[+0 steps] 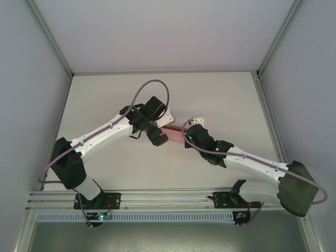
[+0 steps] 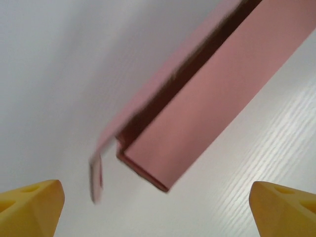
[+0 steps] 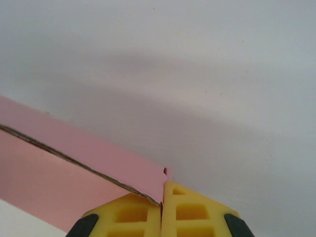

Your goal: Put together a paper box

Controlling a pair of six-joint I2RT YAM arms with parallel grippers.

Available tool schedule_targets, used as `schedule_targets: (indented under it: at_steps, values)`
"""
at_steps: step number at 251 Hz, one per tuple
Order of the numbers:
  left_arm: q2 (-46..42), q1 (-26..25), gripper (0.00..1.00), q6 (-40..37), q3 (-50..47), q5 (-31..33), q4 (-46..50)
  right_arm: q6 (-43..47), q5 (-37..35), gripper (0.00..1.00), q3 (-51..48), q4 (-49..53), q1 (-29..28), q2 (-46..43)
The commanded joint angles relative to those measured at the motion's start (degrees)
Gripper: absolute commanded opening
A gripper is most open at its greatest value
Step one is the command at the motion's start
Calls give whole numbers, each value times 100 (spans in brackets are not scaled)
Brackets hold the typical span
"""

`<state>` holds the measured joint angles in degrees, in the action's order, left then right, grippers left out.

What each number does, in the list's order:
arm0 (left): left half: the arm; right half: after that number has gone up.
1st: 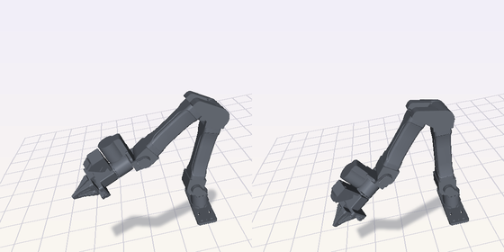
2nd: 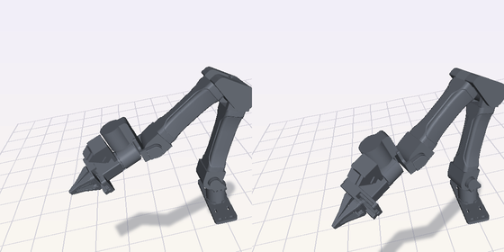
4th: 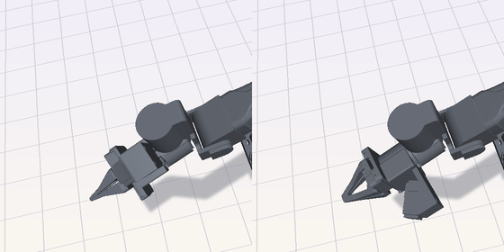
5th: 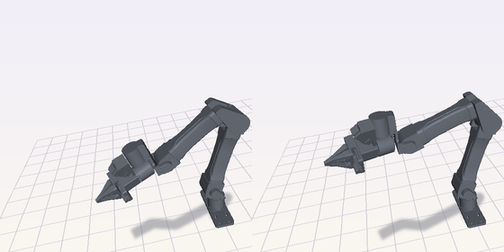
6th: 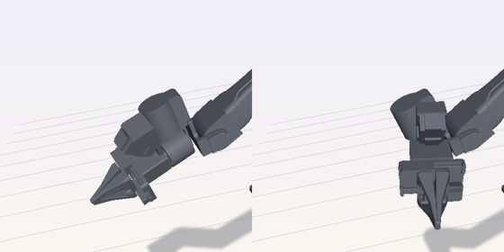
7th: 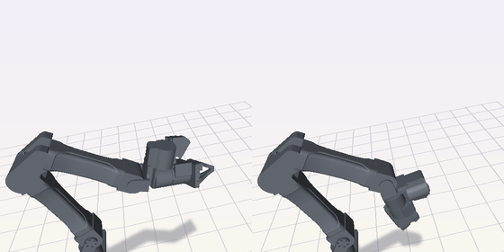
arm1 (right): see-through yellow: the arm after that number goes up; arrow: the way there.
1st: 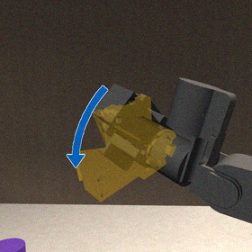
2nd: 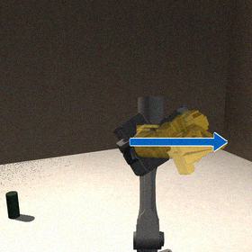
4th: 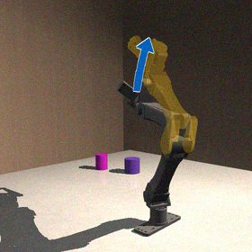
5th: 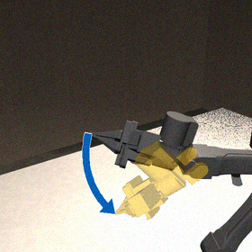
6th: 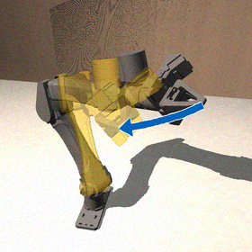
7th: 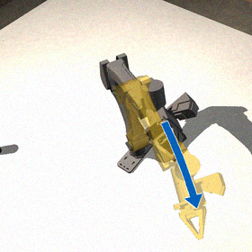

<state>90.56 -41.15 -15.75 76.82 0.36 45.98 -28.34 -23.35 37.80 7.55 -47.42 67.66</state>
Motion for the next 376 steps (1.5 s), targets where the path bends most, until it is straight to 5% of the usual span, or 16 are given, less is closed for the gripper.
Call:
schedule_targets:
  at_steps: [1,66,144,228,289,376]
  values:
    - [79,106,91,622,-155,626,-388,-20,-102,0,249,166,-11,185]
    - [490,235,89,312,-68,-49,-636,-121,409,0,544,131,139,778]
    - [1210,402,51,283,104,-361,-501,-380,1019,0,1095,409,244,1391]
    - [1392,420,48,372,316,-541,-367,-737,1205,0,2292,1705,390,1742]
    - [1486,423,49,449,503,-619,-270,-967,2259,0,2764,1917,637,2047]
    - [1456,421,53,428,510,-779,-262,-948,1926,0,2734,1754,719,2206]
